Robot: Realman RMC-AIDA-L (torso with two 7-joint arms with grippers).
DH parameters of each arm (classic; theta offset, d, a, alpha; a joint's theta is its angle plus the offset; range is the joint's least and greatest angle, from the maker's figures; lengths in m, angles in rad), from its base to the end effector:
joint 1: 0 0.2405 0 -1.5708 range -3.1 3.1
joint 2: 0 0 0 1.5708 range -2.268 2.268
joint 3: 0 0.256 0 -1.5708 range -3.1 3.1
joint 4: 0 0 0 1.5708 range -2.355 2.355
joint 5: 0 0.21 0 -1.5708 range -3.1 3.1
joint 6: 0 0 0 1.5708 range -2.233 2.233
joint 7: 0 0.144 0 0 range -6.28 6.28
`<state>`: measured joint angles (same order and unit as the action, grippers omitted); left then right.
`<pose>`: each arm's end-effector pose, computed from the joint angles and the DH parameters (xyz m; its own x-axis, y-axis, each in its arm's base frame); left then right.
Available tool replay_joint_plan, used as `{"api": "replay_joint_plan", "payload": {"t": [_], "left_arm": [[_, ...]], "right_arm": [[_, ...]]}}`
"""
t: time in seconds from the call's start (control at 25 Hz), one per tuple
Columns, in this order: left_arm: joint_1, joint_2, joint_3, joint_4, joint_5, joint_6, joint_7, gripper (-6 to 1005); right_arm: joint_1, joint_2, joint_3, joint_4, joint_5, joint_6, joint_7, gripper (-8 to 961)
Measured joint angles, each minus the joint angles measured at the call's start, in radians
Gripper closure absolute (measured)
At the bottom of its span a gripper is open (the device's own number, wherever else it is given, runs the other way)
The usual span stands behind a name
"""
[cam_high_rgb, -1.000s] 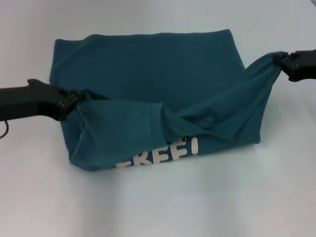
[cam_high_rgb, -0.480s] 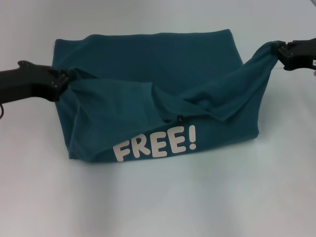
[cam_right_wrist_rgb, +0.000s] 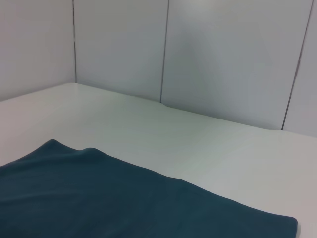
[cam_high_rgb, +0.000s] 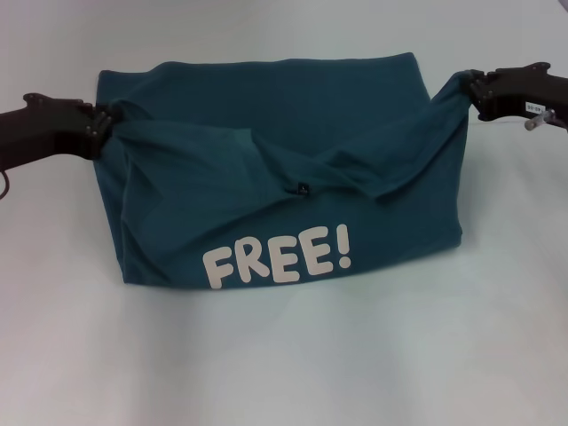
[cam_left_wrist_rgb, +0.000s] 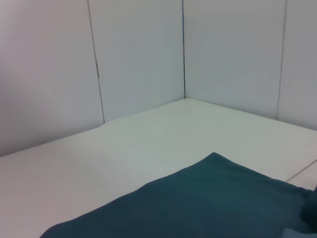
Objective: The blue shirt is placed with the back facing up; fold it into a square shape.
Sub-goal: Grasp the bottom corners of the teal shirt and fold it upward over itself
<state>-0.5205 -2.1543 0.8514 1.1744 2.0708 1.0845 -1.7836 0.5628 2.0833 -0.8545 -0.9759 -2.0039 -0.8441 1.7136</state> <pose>-0.2131 0.4084 0.0670 0.8457 0.2577 0.4674 0.5163 -0.6169 -0.5940 0.2481 0.4356 0.0788 0.8272 -0.2814 -0.4864 -0.5610 -0.4639 -0.6857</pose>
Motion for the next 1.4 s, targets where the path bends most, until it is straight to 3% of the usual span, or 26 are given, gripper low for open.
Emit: {"api": "replay_joint_plan", "payload": {"t": [0.64, 1.12, 1.4], "left_arm": [[-0.070, 0.019, -0.001, -0.130, -0.064, -0.101, 0.113, 954], [-0.122, 0.028, -0.003, -0.229, -0.088, -0.163, 0.177, 955], [-0.132, 0.028, -0.007, -0.269, -0.136, -0.229, 0.225, 953]], "right_arm": [[0.087, -0.036, 0.003, 0.192, 0.052, 0.125, -0.070, 861], [0.126, -0.049, 0.030, 0.286, 0.056, 0.128, -0.062, 860], [0.144, -0.056, 0.039, 0.328, 0.056, 0.194, -0.068, 860]]}}
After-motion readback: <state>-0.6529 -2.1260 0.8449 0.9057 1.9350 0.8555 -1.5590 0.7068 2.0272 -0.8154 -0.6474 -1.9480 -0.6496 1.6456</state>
